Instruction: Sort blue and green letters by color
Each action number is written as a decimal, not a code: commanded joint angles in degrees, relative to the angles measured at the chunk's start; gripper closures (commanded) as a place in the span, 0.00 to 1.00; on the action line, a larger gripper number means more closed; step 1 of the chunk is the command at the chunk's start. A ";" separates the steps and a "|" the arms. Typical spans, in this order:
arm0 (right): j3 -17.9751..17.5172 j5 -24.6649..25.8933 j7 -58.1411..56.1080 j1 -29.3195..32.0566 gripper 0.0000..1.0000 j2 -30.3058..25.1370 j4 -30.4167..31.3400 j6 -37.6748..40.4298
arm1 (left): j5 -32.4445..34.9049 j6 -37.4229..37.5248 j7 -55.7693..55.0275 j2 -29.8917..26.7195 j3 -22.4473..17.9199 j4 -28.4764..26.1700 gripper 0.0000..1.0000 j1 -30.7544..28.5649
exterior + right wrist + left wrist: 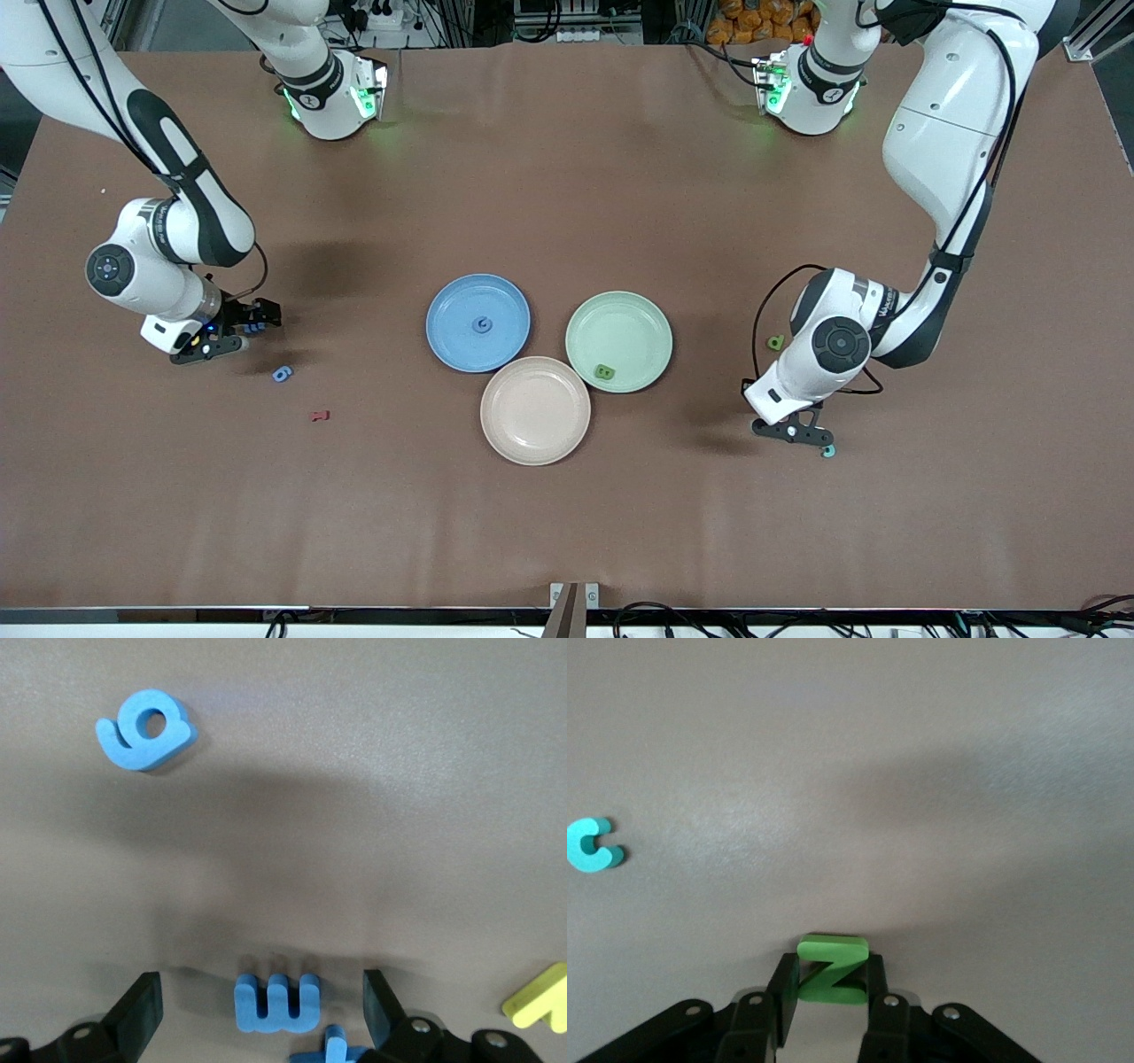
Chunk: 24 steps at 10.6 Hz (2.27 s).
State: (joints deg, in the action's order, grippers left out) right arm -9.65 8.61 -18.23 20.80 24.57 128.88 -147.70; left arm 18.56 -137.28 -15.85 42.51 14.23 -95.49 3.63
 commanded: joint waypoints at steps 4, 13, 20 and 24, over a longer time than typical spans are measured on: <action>-0.73 1.14 -2.16 1.43 0.00 -0.84 1.46 0.65 | -0.89 -0.10 -9.86 -3.66 7.54 0.48 1.00 0.59; -0.81 1.05 -7.08 2.32 1.00 -0.66 1.11 0.66 | -0.45 -0.10 -37.04 -2.17 11.78 2.51 0.71 11.57; -1.43 -4.62 2.15 -10.41 1.00 2.31 -20.30 22.07 | 0.34 12.89 -35.50 -8.66 11.61 1.54 0.00 7.90; -1.43 -9.66 10.89 -17.70 1.00 4.61 -26.05 24.13 | 0.25 13.26 -19.52 -16.55 11.96 -6.52 0.00 -0.52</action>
State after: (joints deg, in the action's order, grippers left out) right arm -11.17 0.96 -14.23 6.98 26.76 106.30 -124.73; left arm 18.42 -123.91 -43.31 32.77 25.81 -94.18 8.78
